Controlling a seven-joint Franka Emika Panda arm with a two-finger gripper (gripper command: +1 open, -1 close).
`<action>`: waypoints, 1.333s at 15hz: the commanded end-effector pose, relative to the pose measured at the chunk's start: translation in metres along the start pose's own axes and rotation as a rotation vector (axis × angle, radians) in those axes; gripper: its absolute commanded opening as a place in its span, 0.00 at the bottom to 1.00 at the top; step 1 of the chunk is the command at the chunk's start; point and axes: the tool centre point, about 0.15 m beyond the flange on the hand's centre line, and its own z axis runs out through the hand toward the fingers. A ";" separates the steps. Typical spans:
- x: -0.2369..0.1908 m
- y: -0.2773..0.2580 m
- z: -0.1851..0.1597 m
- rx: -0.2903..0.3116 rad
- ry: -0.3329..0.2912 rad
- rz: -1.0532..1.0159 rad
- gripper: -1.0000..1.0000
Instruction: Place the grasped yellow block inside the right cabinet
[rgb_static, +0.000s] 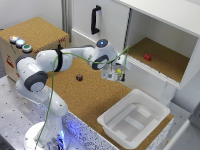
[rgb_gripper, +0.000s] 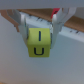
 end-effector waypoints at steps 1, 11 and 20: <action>0.061 0.057 0.006 0.033 0.059 0.019 0.00; 0.102 0.144 0.068 0.080 0.060 0.156 0.00; 0.131 0.180 0.121 0.212 0.096 0.036 0.00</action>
